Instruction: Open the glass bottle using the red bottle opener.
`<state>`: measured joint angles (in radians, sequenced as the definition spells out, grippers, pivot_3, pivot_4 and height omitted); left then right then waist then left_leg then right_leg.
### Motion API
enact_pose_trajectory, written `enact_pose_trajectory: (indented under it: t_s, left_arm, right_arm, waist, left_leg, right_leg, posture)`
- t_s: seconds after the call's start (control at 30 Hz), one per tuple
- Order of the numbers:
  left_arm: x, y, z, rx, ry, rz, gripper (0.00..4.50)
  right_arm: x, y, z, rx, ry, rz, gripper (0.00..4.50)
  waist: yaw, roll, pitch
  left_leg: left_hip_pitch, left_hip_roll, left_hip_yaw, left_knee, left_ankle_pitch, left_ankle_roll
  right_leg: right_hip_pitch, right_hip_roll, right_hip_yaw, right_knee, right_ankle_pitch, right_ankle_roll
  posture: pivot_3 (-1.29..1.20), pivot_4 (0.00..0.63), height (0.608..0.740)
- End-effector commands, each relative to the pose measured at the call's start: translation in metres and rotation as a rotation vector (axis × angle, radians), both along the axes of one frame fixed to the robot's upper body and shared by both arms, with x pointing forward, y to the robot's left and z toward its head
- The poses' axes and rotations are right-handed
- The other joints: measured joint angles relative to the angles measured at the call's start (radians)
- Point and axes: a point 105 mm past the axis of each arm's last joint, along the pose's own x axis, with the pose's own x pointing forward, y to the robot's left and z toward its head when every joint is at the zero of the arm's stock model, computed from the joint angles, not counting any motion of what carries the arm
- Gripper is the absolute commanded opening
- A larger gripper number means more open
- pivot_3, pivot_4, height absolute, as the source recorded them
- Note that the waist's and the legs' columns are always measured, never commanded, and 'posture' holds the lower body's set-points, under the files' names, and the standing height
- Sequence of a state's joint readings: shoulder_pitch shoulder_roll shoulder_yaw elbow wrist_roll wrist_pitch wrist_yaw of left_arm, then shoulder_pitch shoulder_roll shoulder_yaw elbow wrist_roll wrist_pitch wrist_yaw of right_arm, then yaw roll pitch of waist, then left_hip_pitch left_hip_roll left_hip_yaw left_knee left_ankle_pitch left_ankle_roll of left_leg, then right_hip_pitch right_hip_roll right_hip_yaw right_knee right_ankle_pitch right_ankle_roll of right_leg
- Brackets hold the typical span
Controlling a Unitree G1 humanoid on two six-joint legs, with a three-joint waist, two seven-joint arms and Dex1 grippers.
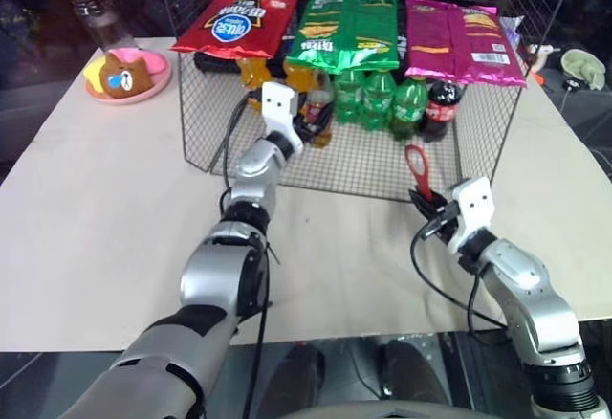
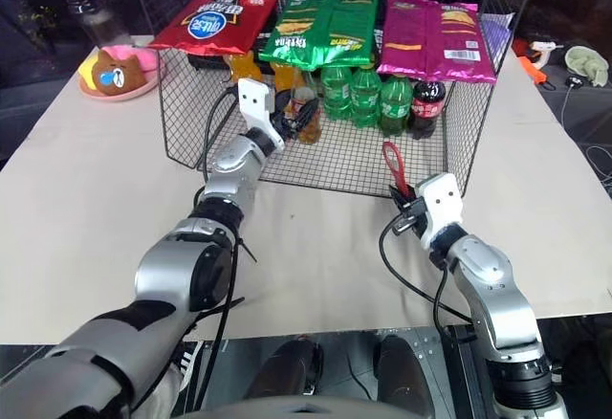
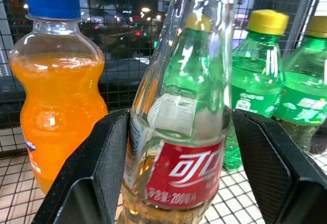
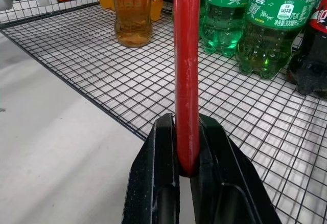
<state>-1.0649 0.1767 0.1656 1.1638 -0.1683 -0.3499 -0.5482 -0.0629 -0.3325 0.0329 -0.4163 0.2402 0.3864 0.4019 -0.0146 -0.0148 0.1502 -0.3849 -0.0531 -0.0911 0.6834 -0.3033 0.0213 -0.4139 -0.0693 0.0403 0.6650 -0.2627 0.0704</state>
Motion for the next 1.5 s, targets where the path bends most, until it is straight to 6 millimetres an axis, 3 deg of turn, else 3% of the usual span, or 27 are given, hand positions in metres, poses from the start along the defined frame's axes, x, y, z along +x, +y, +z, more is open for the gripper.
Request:
enact_pose_trajectory:
  t_s: [0.03, 0.47, 0.57, 0.83, 1.07, 1.3, 1.37, 1.5]
  left_arm:
    - [0.004, -0.002, 0.009, 0.009, -0.006, 0.02, 3.25]
    - [0.01, -0.008, 0.008, 0.034, 0.032, 0.059, 3.25]
    - [0.011, -0.008, 0.009, 0.038, 0.03, 0.062, 2.52]
    - [-0.001, -0.012, -0.006, 0.052, 0.015, -0.04, 2.52]
    - [-0.034, -0.022, -0.01, 0.095, -0.058, -0.241, 2.52]
    - [-0.089, -0.02, -0.011, 0.089, -0.044, -0.389, 2.52]
    - [-0.113, -0.025, -0.008, 0.087, -0.043, -0.468, 2.52]
    - [-0.137, -0.028, -0.005, 0.082, -0.03, -0.501, 2.52]
  right_arm:
    - [-0.004, 0.002, 0.016, 0.006, -0.063, 0.0, 0.22]
    - [-0.004, -0.002, 0.016, -0.004, -0.06, -0.016, 0.22]
    - [-0.004, -0.002, 0.016, -0.006, -0.06, -0.015, 0.0]
    - [-0.002, -0.004, 0.018, -0.014, -0.067, -0.015, 0.0]
    - [-0.001, -0.001, 0.021, -0.023, -0.082, -0.001, 0.0]
    - [0.002, 0.001, 0.024, -0.04, -0.11, 0.009, 0.0]
    - [0.004, 0.0, 0.027, -0.052, -0.132, 0.002, 0.0]
    - [0.007, -0.001, 0.031, -0.065, -0.16, -0.004, 0.0]
  waist:
    - [0.0, 0.0, 0.0]
    - [0.0, 0.0, 0.0]
    - [0.001, 0.0, 0.0]
    - [-0.001, 0.0, 0.0]
    - [-0.001, 0.0, 0.0]
    - [-0.004, 0.001, 0.0]
    - [-0.003, 0.001, 0.0]
    - [0.001, 0.001, 0.0]
  left_leg:
    - [0.0, 0.0, 0.0, 0.0, 0.0, 0.0]
    - [0.0, -0.002, 0.0, 0.001, 0.0, 0.0]
    - [0.0, -0.002, 0.0, 0.001, 0.0, 0.0]
    - [0.0, -0.002, 0.0, 0.001, 0.0, 0.0]
    - [0.001, 0.0, 0.0, 0.001, 0.0, 0.0]
    - [0.001, 0.003, 0.001, 0.002, 0.0, 0.0]
    - [0.002, 0.003, 0.001, 0.002, 0.0, 0.0]
    - [0.002, 0.003, 0.001, 0.002, 0.0, 0.0]
  right_leg:
    - [0.0, 0.0, 0.0, 0.0, 0.0, 0.0]
    - [0.0, 0.0, 0.0, 0.001, 0.0, 0.0]
    - [0.0, 0.0, 0.0, 0.002, 0.0, 0.0]
    - [0.0, -0.001, 0.0, 0.002, 0.0, 0.0]
    - [0.0, -0.001, 0.001, 0.003, 0.0, 0.0]
    - [0.0, 0.0, 0.002, 0.004, 0.0, 0.0]
    - [0.0, 0.0, 0.002, 0.005, 0.0, 0.0]
    - [0.0, 0.0, 0.003, 0.005, 0.0, 0.0]
  posture:
    - [0.0, 0.15, 0.74]
    - [0.0, 0.15, 0.74]
    - [0.0, 0.15, 0.74]
    - [0.0, 0.15, 0.74]
    - [0.0, 0.15, 0.74]
    - [0.0, 0.15, 0.74]
    - [0.0, 0.15, 0.74]
    - [0.0, 0.15, 0.74]
